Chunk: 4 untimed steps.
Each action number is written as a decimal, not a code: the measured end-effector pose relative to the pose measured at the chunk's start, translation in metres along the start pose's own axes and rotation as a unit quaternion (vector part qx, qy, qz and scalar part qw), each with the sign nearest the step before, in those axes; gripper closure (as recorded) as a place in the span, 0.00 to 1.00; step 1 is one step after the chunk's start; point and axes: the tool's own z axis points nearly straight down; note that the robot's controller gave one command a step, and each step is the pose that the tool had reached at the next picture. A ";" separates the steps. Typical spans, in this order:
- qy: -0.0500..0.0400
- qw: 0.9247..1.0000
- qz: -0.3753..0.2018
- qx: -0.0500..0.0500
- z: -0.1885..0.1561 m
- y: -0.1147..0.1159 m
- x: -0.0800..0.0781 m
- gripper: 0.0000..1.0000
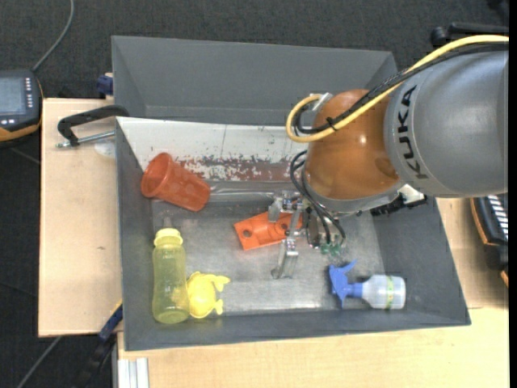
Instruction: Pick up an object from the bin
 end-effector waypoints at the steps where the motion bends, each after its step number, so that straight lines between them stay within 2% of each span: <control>1: 0.004 1.000 0.003 0.003 0.023 -0.031 -0.008 0.00; 2: -0.003 0.995 -0.104 0.000 0.050 -0.030 -0.032 0.00; 3: 0.001 0.966 -0.258 0.000 0.074 0.003 -0.066 1.00; 4: 0.001 0.966 -0.258 0.000 0.074 0.003 -0.066 1.00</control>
Offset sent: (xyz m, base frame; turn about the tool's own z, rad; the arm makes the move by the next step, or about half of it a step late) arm 0.0436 -0.0390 -0.0744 -0.3173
